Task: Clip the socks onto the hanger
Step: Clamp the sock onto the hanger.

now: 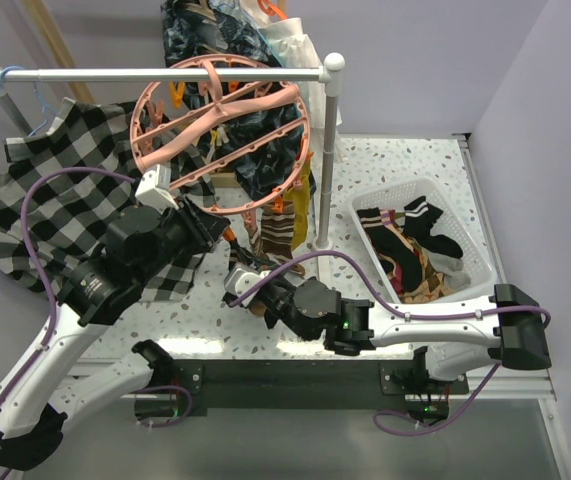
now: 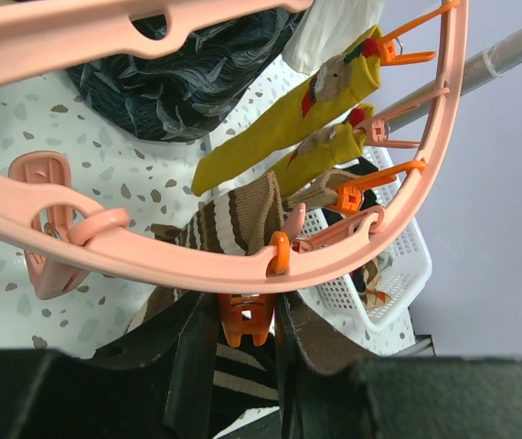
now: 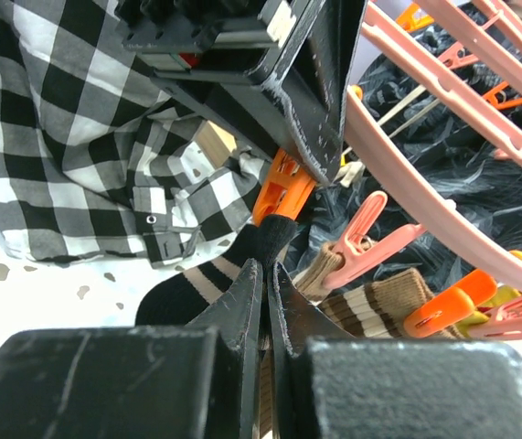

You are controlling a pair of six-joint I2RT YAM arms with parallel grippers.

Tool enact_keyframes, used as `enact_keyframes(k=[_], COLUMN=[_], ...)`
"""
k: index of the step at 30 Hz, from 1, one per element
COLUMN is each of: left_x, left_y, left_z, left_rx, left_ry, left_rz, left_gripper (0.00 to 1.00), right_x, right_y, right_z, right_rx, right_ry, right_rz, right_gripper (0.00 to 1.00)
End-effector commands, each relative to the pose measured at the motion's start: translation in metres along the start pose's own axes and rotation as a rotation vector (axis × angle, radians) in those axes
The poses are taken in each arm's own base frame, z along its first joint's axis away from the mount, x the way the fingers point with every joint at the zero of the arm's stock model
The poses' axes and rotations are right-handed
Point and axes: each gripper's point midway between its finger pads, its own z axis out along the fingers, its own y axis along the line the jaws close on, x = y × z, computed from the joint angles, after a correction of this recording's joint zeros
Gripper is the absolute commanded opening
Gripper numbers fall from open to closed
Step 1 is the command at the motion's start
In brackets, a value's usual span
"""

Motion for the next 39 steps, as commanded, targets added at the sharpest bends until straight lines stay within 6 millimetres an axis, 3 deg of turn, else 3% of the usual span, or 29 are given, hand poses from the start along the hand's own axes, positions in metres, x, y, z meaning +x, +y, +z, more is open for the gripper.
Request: enact_keyframes(k=[1, 8, 29, 39], left_x=[-0.009, -0.008, -0.010, -0.008], left_y=[-0.006, -0.005, -0.008, -0.008], left_z=[-0.002, -0.002, -0.004, -0.005], left_rx=[0.006, 0.002, 0.016, 0.019], left_ry=[-0.023, -0.021, -0.026, -0.021], left_rz=[-0.032, -0.033, -0.038, -0.035], left_gripper=[0.00, 0.00, 0.00, 0.00], right_x=[-0.031, -0.034, -0.035, -0.033], right_y=[-0.020, -0.023, -0.008, -0.027], right_z=[0.005, 0.007, 0.022, 0.026], right_rx=[0.080, 0.101, 0.094, 0.164], right_ry=[-0.083, -0.093, -0.108, -0.109], right_rz=[0.051, 0.050, 0.024, 0.015], right_gripper=[0.00, 0.00, 0.00, 0.00])
